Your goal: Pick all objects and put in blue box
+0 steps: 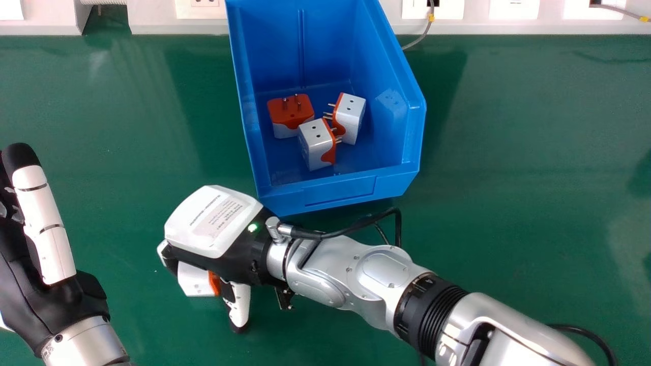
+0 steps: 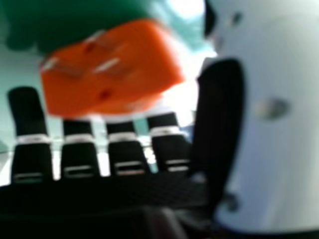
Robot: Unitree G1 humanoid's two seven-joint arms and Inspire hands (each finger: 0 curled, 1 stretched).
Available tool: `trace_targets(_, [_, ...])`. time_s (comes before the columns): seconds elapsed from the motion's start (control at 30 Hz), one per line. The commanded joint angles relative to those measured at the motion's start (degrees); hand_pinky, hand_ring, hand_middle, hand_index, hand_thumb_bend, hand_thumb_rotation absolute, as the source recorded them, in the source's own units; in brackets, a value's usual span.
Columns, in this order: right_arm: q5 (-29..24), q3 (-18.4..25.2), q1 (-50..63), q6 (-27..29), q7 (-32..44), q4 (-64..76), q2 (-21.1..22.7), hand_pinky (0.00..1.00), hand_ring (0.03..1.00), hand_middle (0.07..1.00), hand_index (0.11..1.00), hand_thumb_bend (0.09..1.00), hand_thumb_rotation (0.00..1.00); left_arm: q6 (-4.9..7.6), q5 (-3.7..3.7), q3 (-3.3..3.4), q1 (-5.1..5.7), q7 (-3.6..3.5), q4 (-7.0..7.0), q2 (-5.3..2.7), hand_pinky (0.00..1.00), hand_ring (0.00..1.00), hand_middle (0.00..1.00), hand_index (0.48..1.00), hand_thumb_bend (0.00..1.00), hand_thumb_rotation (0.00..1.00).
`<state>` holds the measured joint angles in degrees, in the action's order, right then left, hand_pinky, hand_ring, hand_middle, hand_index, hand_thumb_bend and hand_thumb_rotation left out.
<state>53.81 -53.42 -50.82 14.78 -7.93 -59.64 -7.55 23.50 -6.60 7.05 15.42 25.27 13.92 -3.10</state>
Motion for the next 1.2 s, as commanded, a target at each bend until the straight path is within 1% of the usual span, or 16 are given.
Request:
trace_targets(0.0, [0.4, 0.98, 0.19, -2.8, -2.57, -2.39, -2.55, 0.37, 0.455, 0.566, 0.541, 0.555, 0.0, 1.0, 0.98, 0.0, -0.87, 0.2, 0.86, -4.15, 0.94, 0.96, 0.97, 0.974, 0.57, 0.71])
trace_targets(0.07, [-0.19, 0.98, 0.37, -2.5, -5.19, -2.54, -2.19, 0.36, 0.444, 0.555, 0.535, 0.547, 0.0, 0.8, 0.89, -0.02, -0.86, 0.29, 0.97, -4.15, 0.94, 0.96, 0.97, 0.974, 0.57, 0.72])
trace_targets(0.13, [-0.53, 1.09, 0.48, -2.58, -7.65, -2.71, -1.97, 0.35, 0.427, 0.542, 0.513, 0.528, 0.0, 0.83, 1.06, 0.01, -0.85, 0.16, 0.73, -3.91, 0.94, 0.96, 0.98, 0.976, 0.57, 0.72])
trace_targets(0.27, [-1.68, 1.99, 0.36, -1.57, -10.19, -3.44, -1.66, 0.35, 0.413, 0.524, 0.506, 0.517, 0.0, 0.77, 1.4, -0.06, -1.24, 0.67, 0.5, -4.27, 0.93, 0.96, 0.97, 0.966, 0.57, 0.72])
trace_targets(0.3, [-1.77, 2.1, 0.26, -1.34, -10.57, -3.6, -1.54, 0.35, 0.413, 0.524, 0.506, 0.517, 0.0, 0.9, 1.44, -0.14, -1.26, 0.61, 0.42, -4.25, 0.93, 0.96, 0.97, 0.966, 0.57, 0.72])
trace_targets(0.37, [-1.72, 2.14, 0.16, -1.0, -11.26, -3.71, -1.29, 0.35, 0.412, 0.522, 0.505, 0.516, 0.0, 1.14, 1.58, -0.19, -1.13, 0.31, 0.18, -3.92, 0.93, 0.96, 0.98, 0.968, 0.57, 0.72])
trace_targets(0.43, [-1.68, 2.2, 0.23, -0.74, -11.59, -3.54, -1.09, 0.35, 0.415, 0.519, 0.505, 0.516, 0.0, 1.03, 1.78, -0.22, -1.11, 0.3, 0.2, -3.87, 0.94, 0.96, 0.98, 0.972, 0.57, 0.73])
trace_targets(0.57, [-2.13, 2.74, 0.77, 0.12, -12.16, -2.91, -0.83, 0.35, 0.415, 0.519, 0.504, 0.516, 0.0, 0.78, 1.74, -0.42, -1.28, 0.49, 0.3, -4.03, 0.94, 0.97, 0.98, 0.973, 0.56, 0.73])
trace_targets(0.67, [-1.63, 2.6, 1.06, 0.37, -13.32, -2.51, -0.57, 0.35, 0.414, 0.519, 0.503, 0.516, 0.0, 0.63, 1.87, -0.53, -1.35, 0.78, 0.41, -4.18, 0.94, 0.97, 0.99, 0.974, 0.56, 0.73])
trace_targets(0.77, [-1.97, 3.23, 1.77, 1.56, -14.32, -0.74, 0.27, 0.33, 0.408, 0.503, 0.514, 0.515, 0.0, 0.86, 1.57, -0.81, -1.23, 0.61, 0.53, -4.16, 0.95, 0.97, 0.99, 0.977, 0.55, 0.74])
trace_targets(0.87, [-3.22, 4.96, 3.83, 3.7, -13.6, 4.66, 2.76, 0.32, 0.404, 0.494, 0.521, 0.515, 0.0, 0.84, 2.04, -1.04, -1.07, 0.81, 0.59, -4.2, 0.95, 0.98, 0.99, 0.977, 0.55, 0.74])
trace_targets(0.93, [-4.3, 6.8, 7.2, 4.14, -11.51, 12.28, 5.71, 0.32, 0.405, 0.493, 0.522, 0.515, 0.0, 0.91, 2.17, -1.27, -0.94, 0.75, 0.68, -4.2, 0.95, 0.98, 0.99, 0.978, 0.55, 0.74])
trace_targets(0.97, [-4.64, 7.5, 8.52, 4.05, -10.33, 15.21, 6.73, 0.32, 0.427, 0.498, 0.533, 0.504, 0.0, 0.93, 2.18, -1.33, -0.9, 0.7, 0.72, -4.19, 0.95, 0.98, 0.99, 0.981, 0.55, 0.75])
trace_targets(1.03, [-7.55, 9.75, 12.43, 5.08, -6.2, 23.53, 9.74, 0.32, 0.427, 0.498, 0.533, 0.504, 0.0, 0.73, 2.18, -1.26, -1.01, 0.73, 0.72, -4.12, 0.95, 0.98, 0.99, 0.981, 0.55, 0.75])
trace_targets(1.1, [-10.94, 11.87, 15.74, 7.36, -2.97, 30.49, 12.46, 0.31, 0.433, 0.498, 0.539, 0.5, 0.0, 0.13, 2.5, -1.2, -1.23, 1.16, 0.82, -4.19, 0.96, 0.98, 0.99, 0.983, 0.55, 0.76])
trace_targets(1.17, [-13.25, 13.68, 18.28, 8.99, -0.53, 36.5, 14.55, 0.32, 0.435, 0.493, 0.535, 0.496, 0.0, -0.16, 2.68, -1.21, -1.5, 1.32, 0.65, -4.06, 0.94, 0.98, 0.99, 0.979, 0.54, 0.77])
